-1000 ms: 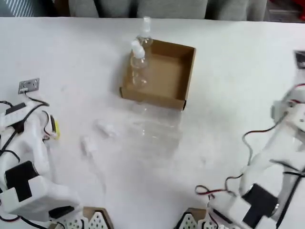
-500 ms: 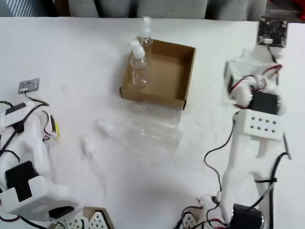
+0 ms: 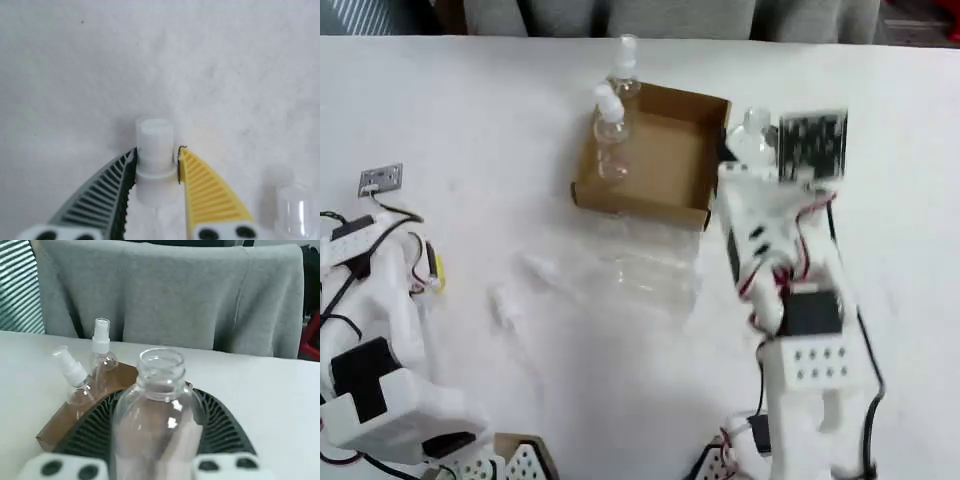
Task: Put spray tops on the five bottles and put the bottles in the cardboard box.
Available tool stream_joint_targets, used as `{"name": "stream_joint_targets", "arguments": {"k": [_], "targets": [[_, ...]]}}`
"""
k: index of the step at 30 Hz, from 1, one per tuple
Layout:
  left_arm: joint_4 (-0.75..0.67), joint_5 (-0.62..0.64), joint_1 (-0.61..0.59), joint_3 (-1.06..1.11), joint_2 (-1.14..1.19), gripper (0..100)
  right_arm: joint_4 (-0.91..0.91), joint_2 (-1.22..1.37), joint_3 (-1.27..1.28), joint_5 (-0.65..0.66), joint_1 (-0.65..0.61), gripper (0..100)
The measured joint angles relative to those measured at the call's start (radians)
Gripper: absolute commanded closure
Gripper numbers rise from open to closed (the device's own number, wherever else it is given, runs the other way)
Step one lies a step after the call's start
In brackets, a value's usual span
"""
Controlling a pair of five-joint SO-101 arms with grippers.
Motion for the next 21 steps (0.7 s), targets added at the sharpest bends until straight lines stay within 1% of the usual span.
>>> {"name": "stream_joint_targets", "arguments": {"k": [4, 6, 10, 13, 15, 18, 21], "targets": [[0.0, 0.005, 0.0, -0.002, 0.0, 97, -0.107, -0.19, 0.209, 0.0, -0.081, 98.2], [0.014, 0.035, 0.003, -0.032, -0.014, 97, -0.158, -0.281, 0.305, 0.0, -0.123, 98.2], [0.11, 0.06, 0.018, -0.1, -0.137, 97, -0.199, -0.439, 0.453, 0.0, -0.218, 98.2], [0.184, 0.064, 0.066, -0.167, -0.273, 97, -0.199, -0.539, 0.526, 0.0, -0.265, 98.2], [0.203, 0.066, 0.104, -0.215, -0.373, 97, -0.204, -0.595, 0.58, 0.0, -0.31, 98.2], [0.203, 0.066, 0.184, -0.288, -0.522, 97, -0.21, -0.667, 0.672, 0.0, -0.385, 98.2], [0.13, 0.066, 0.281, -0.336, -0.669, 97, -0.21, -0.741, 0.755, 0.0, -0.44, 98.2]]}}
